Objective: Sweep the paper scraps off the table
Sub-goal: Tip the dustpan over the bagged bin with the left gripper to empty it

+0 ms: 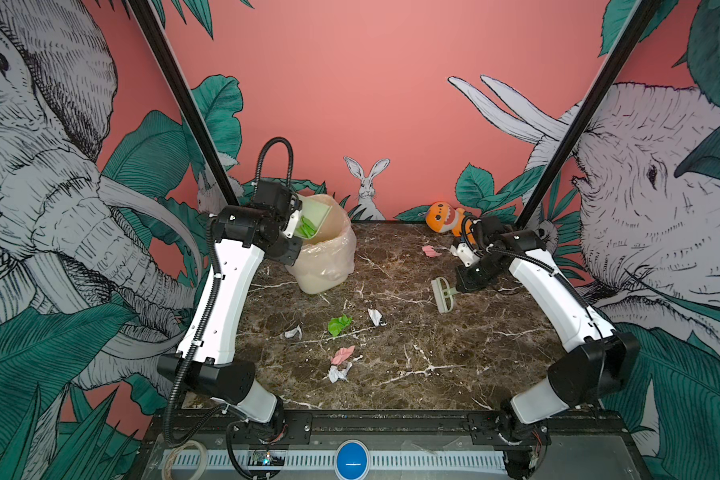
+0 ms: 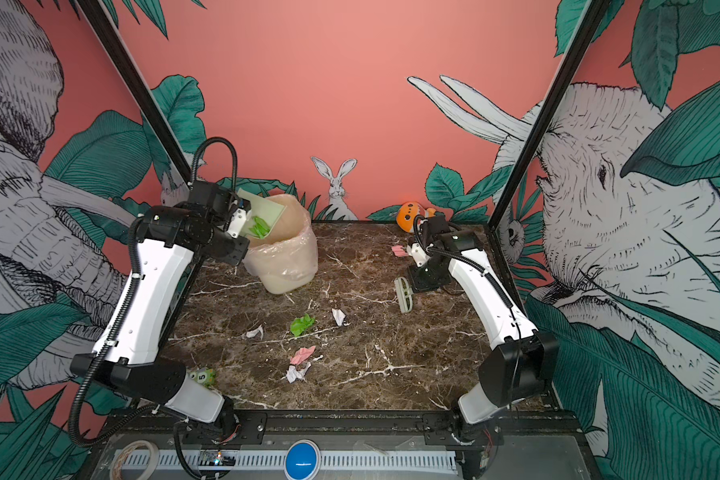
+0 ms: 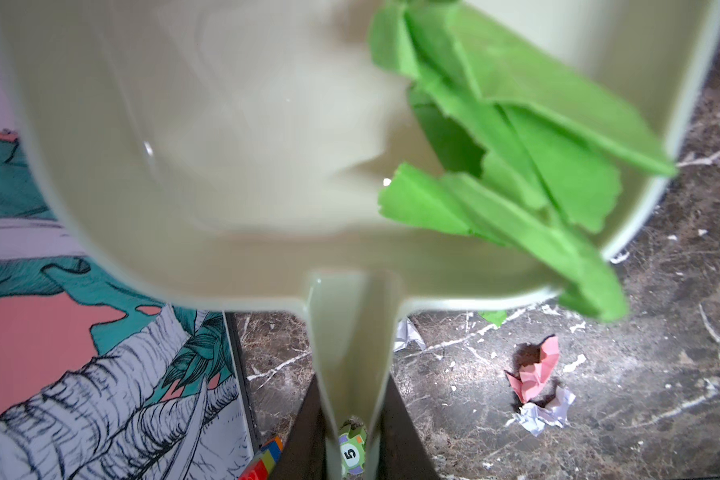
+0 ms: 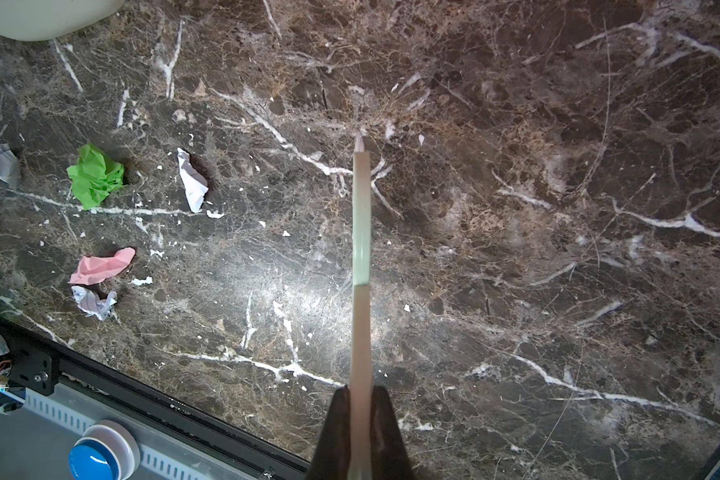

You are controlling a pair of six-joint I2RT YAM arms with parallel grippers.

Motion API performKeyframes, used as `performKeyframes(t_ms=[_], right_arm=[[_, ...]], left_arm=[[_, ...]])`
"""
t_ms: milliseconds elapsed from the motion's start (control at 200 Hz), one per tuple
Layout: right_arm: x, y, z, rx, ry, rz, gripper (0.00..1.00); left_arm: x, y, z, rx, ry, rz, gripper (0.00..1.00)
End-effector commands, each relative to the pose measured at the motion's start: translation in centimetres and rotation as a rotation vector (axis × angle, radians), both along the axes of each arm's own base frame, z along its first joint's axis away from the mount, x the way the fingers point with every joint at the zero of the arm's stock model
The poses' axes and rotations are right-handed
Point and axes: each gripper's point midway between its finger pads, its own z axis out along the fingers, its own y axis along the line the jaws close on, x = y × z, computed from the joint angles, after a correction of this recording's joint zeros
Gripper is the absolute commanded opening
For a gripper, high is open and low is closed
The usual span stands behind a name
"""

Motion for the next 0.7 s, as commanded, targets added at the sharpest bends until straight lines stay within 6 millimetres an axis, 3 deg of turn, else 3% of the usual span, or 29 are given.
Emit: performKeyframes(t_ms=[0,380,695], right_arm=[[-0.4,-0.2,0.8,-0.002,0.004,0.004,0.0],[-0.7,-0.3,1.2,-0.002,0.006,0.004,0.0],[-0.6,0.0,1.0,0.007,0.018,0.008,0.0]], left_arm=[[0.2,1.5,0.3,0.032,-0.015,0.018,0.15],[2.9,6.0,-0.5,0.323,0.032,0.077,0.15],[3.4,6.3,0.2,0.459,0.015,0.031,0.14]])
